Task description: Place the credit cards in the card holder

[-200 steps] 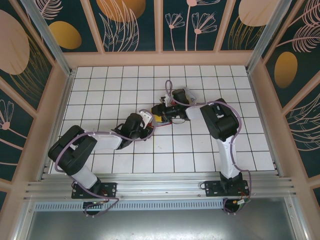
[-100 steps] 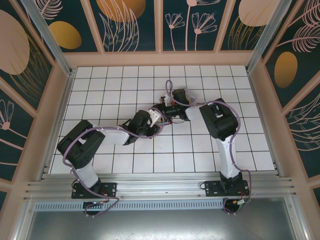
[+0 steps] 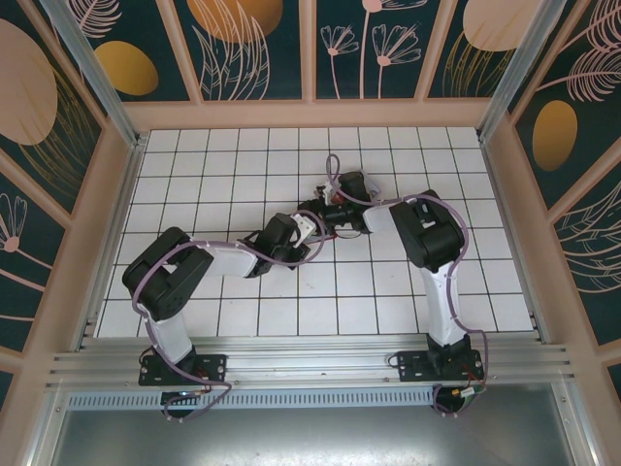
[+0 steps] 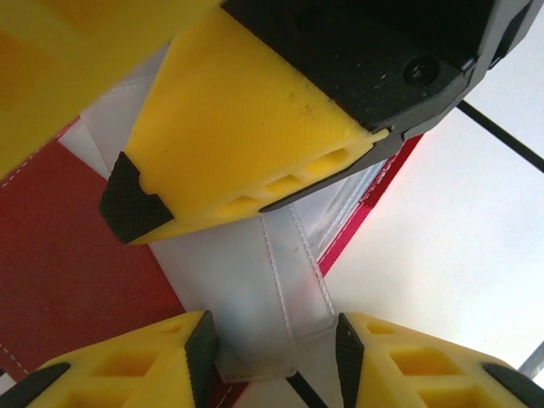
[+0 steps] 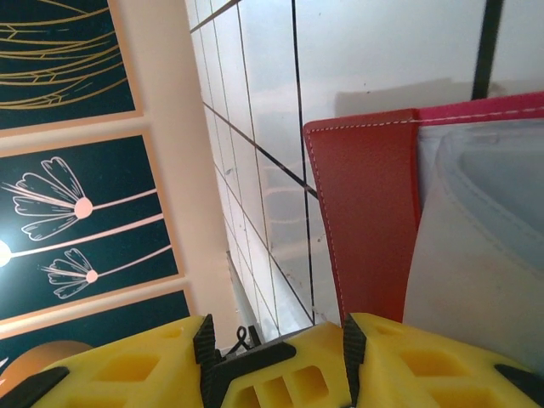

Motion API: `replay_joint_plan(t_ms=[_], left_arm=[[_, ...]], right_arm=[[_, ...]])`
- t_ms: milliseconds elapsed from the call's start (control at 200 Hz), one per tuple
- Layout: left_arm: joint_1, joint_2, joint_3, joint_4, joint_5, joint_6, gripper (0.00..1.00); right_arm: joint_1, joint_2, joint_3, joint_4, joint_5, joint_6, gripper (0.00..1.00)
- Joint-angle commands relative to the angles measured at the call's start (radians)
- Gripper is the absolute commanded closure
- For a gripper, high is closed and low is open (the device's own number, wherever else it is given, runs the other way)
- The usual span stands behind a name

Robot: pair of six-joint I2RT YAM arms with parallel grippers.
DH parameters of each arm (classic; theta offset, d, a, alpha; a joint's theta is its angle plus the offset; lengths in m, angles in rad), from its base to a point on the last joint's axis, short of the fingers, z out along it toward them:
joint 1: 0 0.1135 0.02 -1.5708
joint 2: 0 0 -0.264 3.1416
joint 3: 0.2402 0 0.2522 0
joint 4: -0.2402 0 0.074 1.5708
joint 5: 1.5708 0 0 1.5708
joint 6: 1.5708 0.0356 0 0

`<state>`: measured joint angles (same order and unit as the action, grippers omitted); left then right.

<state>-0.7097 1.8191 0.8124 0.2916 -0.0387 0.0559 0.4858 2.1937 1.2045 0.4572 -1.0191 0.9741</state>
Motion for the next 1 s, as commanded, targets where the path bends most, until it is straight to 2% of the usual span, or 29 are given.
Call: replay_joint_plan(t_ms=[0, 145, 385, 671, 861, 996], left_arm=[[-0.001, 0.031, 0.04, -0.022, 0.003, 0.007, 0.71], [-0.001, 0.029, 0.033, -0.015, -0.001, -0.005, 0.86], [0.0, 0.006, -0.002, 0.034, 0.0, -0.046, 1.0], [0.013, -0.014, -0.052, 0.088, 0.023, -0.086, 1.0], [0.025, -0.046, -0.098, 0.143, 0.05, -0.122, 1.0], [0.031, -0.054, -0.113, 0.165, 0.073, -0.144, 1.0]], right_arm=[[0.016, -0.009, -0.036, 0.007, -0.024, -0.026, 0.53], [0.016, -0.023, -0.049, 0.008, -0.023, -0.027, 0.53], [0.013, -0.064, -0.01, -0.119, 0.017, -0.115, 0.53], [-0.009, -0.161, 0.042, -0.294, 0.138, -0.248, 0.51], [-0.019, -0.2, 0.061, -0.446, 0.283, -0.374, 0.5], [-0.018, -0.205, 0.039, -0.478, 0.312, -0.403, 0.5]])
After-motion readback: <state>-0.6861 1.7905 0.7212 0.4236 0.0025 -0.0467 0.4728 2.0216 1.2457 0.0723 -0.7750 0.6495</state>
